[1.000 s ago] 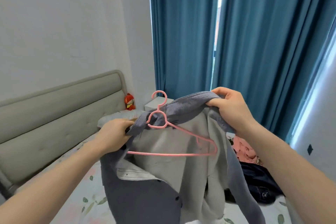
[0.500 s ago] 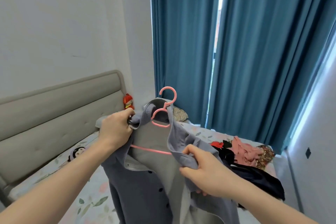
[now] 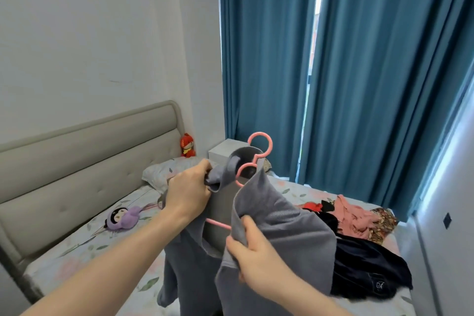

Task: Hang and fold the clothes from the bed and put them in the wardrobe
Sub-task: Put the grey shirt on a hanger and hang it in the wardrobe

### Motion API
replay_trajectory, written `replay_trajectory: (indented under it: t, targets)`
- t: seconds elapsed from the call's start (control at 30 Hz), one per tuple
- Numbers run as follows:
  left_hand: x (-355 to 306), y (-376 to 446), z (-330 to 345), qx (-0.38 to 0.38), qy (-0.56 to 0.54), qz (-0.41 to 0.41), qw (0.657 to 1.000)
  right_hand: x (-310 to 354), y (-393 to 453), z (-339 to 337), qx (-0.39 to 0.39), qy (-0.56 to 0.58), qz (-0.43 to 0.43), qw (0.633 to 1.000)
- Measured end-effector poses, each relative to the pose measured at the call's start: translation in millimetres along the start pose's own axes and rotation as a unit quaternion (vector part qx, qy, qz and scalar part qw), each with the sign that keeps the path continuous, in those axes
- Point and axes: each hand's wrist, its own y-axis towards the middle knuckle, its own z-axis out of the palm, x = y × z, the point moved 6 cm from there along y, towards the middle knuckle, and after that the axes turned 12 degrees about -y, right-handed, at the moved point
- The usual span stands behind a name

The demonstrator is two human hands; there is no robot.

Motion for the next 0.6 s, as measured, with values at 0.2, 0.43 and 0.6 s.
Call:
replay_trajectory:
  t: [0.2,0.43,0.6]
  targets:
    - [-12,4,-18,-0.027,0.04,0.042,0.998,-9,-5,-14,0.085,-0.109,0.022,0.99]
    - [1,11,-42,-0.043,0.026,0.044,0.998,18,-17,-127,-0.222,-0.215,-0.091,0.947]
    - [-8,14,-45,-0.041,0.016,0.06,0.997,-25,1,-140,-0.115,-0.31,-0.02,0.944]
